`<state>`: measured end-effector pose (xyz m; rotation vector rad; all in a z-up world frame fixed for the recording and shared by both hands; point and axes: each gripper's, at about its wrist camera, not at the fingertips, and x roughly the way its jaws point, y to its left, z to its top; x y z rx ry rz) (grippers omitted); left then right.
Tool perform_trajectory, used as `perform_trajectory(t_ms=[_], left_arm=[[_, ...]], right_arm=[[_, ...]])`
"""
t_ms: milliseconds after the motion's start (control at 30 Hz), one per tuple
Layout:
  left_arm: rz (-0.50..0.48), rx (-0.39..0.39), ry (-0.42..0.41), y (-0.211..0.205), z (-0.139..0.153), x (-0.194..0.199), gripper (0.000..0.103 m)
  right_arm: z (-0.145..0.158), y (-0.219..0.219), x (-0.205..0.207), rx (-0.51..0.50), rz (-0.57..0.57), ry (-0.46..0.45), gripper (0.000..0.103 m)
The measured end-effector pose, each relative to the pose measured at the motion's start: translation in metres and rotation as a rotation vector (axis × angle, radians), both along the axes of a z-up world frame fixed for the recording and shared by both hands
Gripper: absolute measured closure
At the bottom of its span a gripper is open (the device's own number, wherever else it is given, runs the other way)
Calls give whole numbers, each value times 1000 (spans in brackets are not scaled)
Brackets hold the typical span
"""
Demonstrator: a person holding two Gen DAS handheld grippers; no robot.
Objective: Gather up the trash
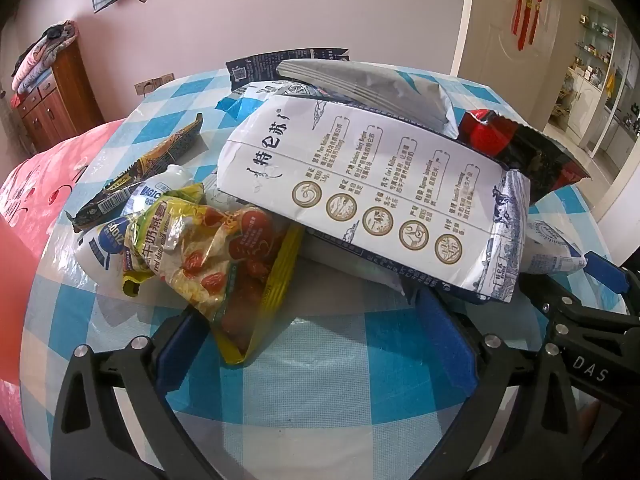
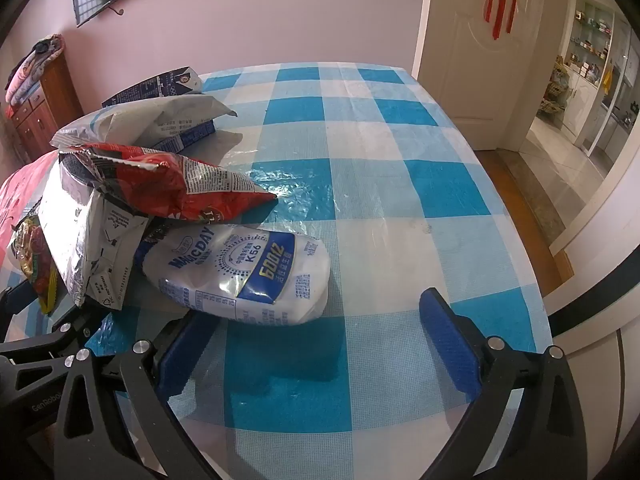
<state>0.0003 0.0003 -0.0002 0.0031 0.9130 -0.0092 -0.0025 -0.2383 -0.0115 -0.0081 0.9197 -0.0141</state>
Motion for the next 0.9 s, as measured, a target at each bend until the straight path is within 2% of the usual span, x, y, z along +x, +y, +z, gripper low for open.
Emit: perform_trajectory(t_ms=[400, 567, 700, 900], left_arm=[[-2, 7, -3, 2, 0, -2, 4], [-9, 5, -4, 15, -4, -14, 4], [-23, 16, -7, 2, -2, -30, 4], [-52, 43, -36, 4, 4, -56, 4]], right_arm=[[-3, 5, -15, 2, 56, 4, 5], [1, 3, -45, 23, 89, -8, 5], [1, 0, -66, 17, 92, -12, 5], [20, -4, -93, 17, 82, -74, 5]])
